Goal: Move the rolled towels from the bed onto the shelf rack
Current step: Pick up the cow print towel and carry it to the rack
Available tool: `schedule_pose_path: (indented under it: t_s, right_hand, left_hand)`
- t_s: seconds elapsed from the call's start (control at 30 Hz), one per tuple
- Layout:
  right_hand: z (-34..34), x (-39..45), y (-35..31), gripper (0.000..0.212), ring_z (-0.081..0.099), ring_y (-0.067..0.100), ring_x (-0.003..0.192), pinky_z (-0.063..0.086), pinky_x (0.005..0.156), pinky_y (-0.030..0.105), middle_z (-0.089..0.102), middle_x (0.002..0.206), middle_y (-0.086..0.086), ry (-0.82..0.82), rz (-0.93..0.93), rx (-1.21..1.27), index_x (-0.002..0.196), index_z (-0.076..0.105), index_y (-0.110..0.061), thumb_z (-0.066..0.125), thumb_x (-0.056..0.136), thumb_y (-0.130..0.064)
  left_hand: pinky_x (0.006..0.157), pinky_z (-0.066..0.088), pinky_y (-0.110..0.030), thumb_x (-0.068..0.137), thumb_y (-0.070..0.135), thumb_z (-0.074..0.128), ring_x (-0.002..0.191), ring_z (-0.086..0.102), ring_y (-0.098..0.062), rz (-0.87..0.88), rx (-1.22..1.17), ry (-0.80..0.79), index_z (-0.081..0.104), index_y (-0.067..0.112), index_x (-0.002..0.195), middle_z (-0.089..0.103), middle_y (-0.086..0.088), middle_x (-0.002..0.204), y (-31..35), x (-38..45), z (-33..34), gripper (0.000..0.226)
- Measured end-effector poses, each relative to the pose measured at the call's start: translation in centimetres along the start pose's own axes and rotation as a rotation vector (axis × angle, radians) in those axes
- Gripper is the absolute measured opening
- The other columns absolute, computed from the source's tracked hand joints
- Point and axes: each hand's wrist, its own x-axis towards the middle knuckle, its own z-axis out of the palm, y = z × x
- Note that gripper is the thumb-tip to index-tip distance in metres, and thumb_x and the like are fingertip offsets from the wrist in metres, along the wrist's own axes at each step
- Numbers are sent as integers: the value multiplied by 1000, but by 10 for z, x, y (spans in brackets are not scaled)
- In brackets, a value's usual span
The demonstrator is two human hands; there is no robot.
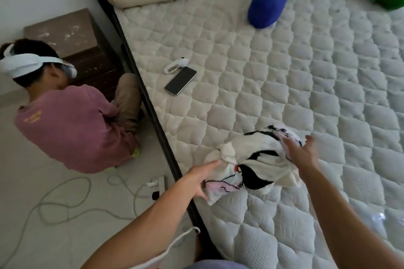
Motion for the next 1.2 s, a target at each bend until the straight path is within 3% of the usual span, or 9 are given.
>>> schedule_pose_path:
  t_s: [0.13,0.33,0.5,0.63,0.73,0.83,1.0,1.13,1.2]
  right_hand:
    - [10,25,4,98,51,28,123,41,102,42,51,138,8,-163,65,-78,141,29,-11,75,66,-55]
    - [5,23,7,76,58,32,104,43,80,34,61,118,16,-175,92,-203,121,52,-3,74,69,-54]
    - [3,-12,5,45,42,19,52,31,46,25,49,64,9,-300,223,-160,80,51,-6,75,74,-43]
    - [26,-64,8,35,41,14,29,30,32,14,49,39,4,-362,315,-26,79,51,-8,77,74,-30]
    - [60,-116,9,38,41,14,35,31,29,16,53,48,5,-441,322,33,94,55,-7,78,72,-29]
    - [102,-178,6,31,43,15,32,34,34,19,54,43,5,-575,288,41,83,55,-9,79,69,-24]
    - [168,-303,3,14,58,24,72,46,60,37,68,71,13,-801,219,60,84,59,-7,66,85,-19]
    - [223,-403,20,48,67,26,89,52,77,41,77,75,7,-1033,212,6,113,65,-9,78,72,-30]
    - [250,-455,34,82,72,21,77,53,79,40,77,74,4,-1130,201,-17,108,67,-10,95,35,-36]
  left_hand:
    - [101,42,-58,71,39,82,124,50,-41,-76,-97,14,38,11,141,38,-16,146,9,6,20,88]
    - [102,43,-56,88,18,67,122,52,-44,-65,-146,30,39,6,135,47,-23,133,5,8,21,56]
    - [87,52,-52,89,1,57,87,64,-40,36,-109,87,48,2,88,54,-19,84,-8,-6,-5,9]
    - [64,55,-37,80,5,62,62,58,-28,188,-155,175,55,4,105,57,-15,82,-28,-14,-60,26]
    - [62,50,-30,78,9,65,57,55,-23,272,-233,261,57,6,96,58,-12,75,-57,-31,-121,19]
    - [57,46,-27,77,9,65,59,55,-22,331,-363,335,59,7,95,59,-10,74,-106,-53,-190,19]
    - [75,53,-35,71,19,73,85,66,-27,473,-672,533,64,4,112,71,-13,98,-226,-96,-296,45]
    - [90,51,-38,63,46,82,117,55,-28,439,-988,723,34,11,145,50,-9,140,-341,-146,-354,101]
    - [95,48,-46,70,52,78,125,46,-29,350,-1103,684,28,11,147,42,-10,143,-396,-170,-371,100]
